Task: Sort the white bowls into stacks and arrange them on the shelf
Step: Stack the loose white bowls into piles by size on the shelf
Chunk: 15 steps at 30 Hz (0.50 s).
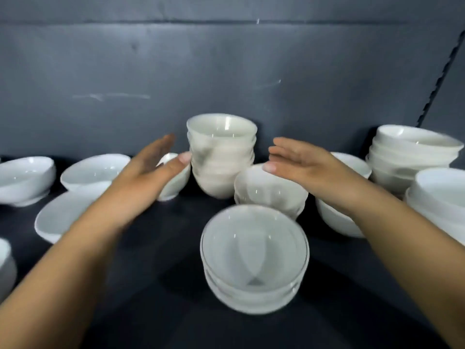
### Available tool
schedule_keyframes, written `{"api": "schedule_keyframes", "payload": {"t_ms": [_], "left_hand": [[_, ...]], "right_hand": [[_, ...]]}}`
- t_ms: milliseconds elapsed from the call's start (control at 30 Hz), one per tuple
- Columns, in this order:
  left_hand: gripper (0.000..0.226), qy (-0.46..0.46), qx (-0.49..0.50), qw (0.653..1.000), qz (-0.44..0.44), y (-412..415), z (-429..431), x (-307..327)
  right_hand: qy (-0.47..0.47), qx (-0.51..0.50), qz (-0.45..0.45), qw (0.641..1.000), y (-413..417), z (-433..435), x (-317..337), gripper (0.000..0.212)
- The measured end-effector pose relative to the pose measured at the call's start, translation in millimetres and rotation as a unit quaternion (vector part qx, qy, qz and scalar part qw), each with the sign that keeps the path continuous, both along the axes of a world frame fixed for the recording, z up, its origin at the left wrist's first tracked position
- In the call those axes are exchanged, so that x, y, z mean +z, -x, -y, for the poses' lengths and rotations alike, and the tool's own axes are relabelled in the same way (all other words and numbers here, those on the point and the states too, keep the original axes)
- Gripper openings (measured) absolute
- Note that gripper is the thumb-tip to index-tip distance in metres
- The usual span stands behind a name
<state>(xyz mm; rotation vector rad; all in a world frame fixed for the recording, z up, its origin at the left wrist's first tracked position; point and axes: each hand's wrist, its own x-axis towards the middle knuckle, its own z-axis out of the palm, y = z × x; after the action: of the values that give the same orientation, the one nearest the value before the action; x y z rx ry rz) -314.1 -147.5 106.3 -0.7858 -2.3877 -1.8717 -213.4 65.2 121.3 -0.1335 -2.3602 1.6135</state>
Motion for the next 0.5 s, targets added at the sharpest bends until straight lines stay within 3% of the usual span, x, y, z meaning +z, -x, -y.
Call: {"api": "schedule_keyframes", "payload": {"t_ms": [100,233,367,500], "left_hand": [[0.034,-0.023,-0.087,0.995,0.051,-36,16,-24],[0.05,-0.059,-0.105,0.989,0.088,-77,15,-65],[0.076,-0.07,-0.16,0.982,0.072,-100,8,-81],[0.065,-0.069,-0.186,0.98,0.032,-101,4,-87]], "right_hand": [[0.047,0.038,-0.049,0.997,-37,16,-23,0.087],[0.11,0.023,-0.107,0.988,-63,28,-58,0.07],[0.131,-0.004,-0.144,0.981,-81,47,-82,0.071],[0.11,-0.001,-0.163,0.98,-86,67,-96,0.076]]}}
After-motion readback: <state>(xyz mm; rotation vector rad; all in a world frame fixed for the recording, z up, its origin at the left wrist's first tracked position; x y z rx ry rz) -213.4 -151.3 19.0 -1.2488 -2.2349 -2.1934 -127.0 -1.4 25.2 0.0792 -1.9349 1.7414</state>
